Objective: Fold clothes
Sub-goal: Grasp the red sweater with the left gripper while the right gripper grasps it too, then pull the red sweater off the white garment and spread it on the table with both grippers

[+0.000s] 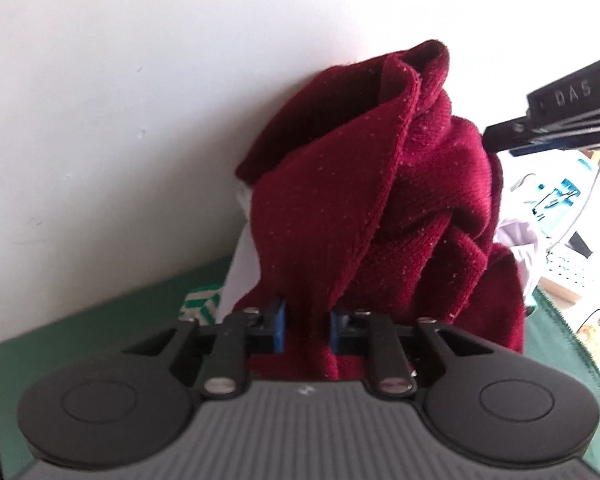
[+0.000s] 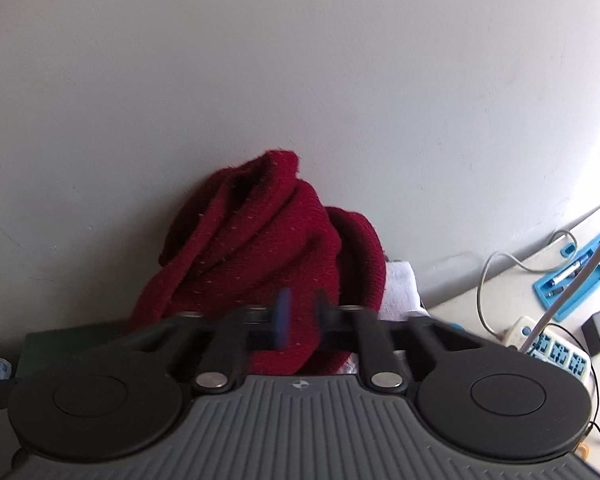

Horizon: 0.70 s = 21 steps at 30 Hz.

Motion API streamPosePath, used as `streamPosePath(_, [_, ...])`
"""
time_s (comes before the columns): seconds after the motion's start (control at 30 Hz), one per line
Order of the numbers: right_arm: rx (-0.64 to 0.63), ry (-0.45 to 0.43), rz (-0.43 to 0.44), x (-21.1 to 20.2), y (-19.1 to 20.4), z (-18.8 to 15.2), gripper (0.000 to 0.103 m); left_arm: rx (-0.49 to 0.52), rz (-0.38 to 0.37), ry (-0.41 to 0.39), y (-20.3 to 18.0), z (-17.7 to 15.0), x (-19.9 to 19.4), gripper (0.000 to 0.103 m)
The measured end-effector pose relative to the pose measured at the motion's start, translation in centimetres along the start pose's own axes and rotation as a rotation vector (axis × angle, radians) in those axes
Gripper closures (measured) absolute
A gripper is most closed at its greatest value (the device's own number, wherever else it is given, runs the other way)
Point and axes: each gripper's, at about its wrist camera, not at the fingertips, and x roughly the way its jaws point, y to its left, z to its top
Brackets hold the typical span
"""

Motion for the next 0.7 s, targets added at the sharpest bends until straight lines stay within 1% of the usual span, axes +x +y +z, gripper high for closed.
streamPosePath(0.03, [0.018,0.005,0.001,0.3,-0.3,0.1,0.031,-0.001,-0.001,-0.003,0.0,-0.1,-0.3,0.09])
streamPosePath(0.07, [0.028,-0.014,0.007,0.4,-0.5,0.2,0.023,0.002,-0.005,-0.014,-0.1,-0.3,-0.8,0.091])
streamPosePath(0.13, [0.048,-0.052,0.019,0.6,-0.9,0.4,0.025,0.008,-0.008,-0.026,-0.1,-1.0,-1.6,0.093])
streamPosePath(0.2, [0.06,-0.079,0.011,1.2,-1.0,1.0,0.025,0.013,-0.009,-0.035,-0.1,-1.7,-2.3,0.097])
streamPosePath(0.27, [0.084,-0.095,0.006,2.0,-1.1,1.6,0.025,0.026,-0.001,-0.036,-0.3,-2.1,-2.7,0.097])
streamPosePath(0.33, [0.098,-0.111,0.027,2.9,-1.0,1.9,0.027,0.041,0.001,-0.031,-0.5,-2.5,-3.0,0.097])
streamPosePath(0.37, [0.081,-0.113,0.02,3.2,-0.7,1.9,0.035,0.048,0.001,-0.03,-0.7,-2.8,-3.2,0.097])
streamPosePath(0.4, [0.063,-0.114,0.012,3.6,-0.4,1.8,0.06,0.054,0.002,-0.03,-0.8,-3.0,-3.4,0.097])
streamPosePath(0.43, [0.046,-0.115,0.005,3.9,-0.1,1.8,0.08,0.058,0.003,-0.032,-0.8,-3.2,-3.7,0.097])
streamPosePath(0.47, [0.021,-0.1,0.011,4.1,0.2,1.7,0.096,0.062,0.004,-0.035,-0.8,-3.3,-4.0,0.097])
streamPosePath(0.6, [-0.008,-0.158,0.051,1.9,0.8,1.2,0.097,0.057,0.02,-0.054,-0.3,-4.3,-6.1,0.097])
streamPosePath(0.7, [-0.022,-0.163,0.113,-0.9,0.5,0.5,0.097,0.044,0.046,-0.072,0.4,-5.4,-8.1,0.097])
